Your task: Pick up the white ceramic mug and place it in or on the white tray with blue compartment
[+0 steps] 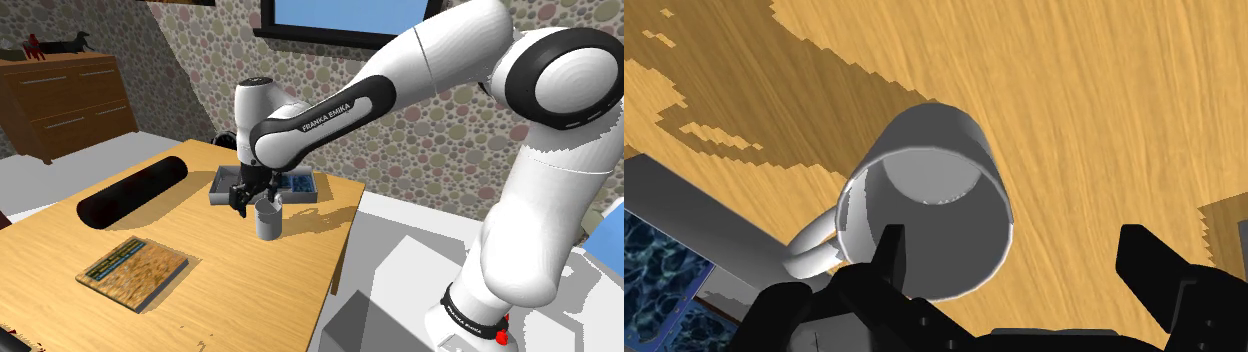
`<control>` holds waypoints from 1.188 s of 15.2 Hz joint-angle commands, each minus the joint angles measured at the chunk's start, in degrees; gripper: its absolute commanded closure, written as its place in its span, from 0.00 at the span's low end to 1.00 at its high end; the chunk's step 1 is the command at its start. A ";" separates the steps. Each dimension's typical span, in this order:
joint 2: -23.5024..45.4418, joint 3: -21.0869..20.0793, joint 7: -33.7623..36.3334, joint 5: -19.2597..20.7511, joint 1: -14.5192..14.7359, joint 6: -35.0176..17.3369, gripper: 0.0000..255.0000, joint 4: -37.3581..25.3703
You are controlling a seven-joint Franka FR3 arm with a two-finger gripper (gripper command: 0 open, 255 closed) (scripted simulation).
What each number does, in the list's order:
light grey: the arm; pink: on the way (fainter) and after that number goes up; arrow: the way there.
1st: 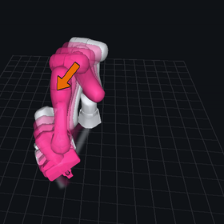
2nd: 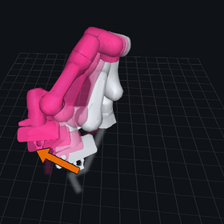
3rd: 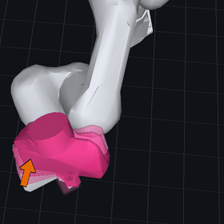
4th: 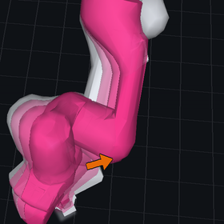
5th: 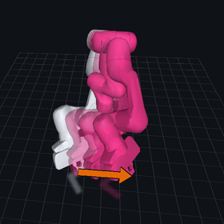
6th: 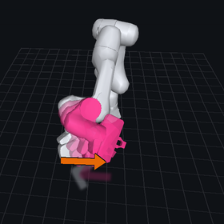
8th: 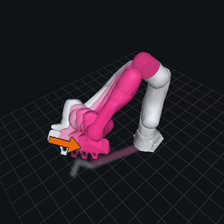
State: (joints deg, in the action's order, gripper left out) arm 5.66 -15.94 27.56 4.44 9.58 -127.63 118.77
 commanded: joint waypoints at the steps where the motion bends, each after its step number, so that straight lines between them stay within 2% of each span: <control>1: 0.78 0.08 0.19 0.35 0.00 -1.35 0.00 0.59; 10: 1.48 0.13 0.41 0.66 0.03 -2.43 0.00 1.00; 11: 1.48 0.13 0.41 0.66 0.03 -2.43 1.00 1.00; 18: 1.48 0.13 0.41 0.66 0.03 -2.44 1.00 1.01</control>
State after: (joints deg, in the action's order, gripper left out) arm 7.12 -15.81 27.97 5.10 9.61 -130.06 119.78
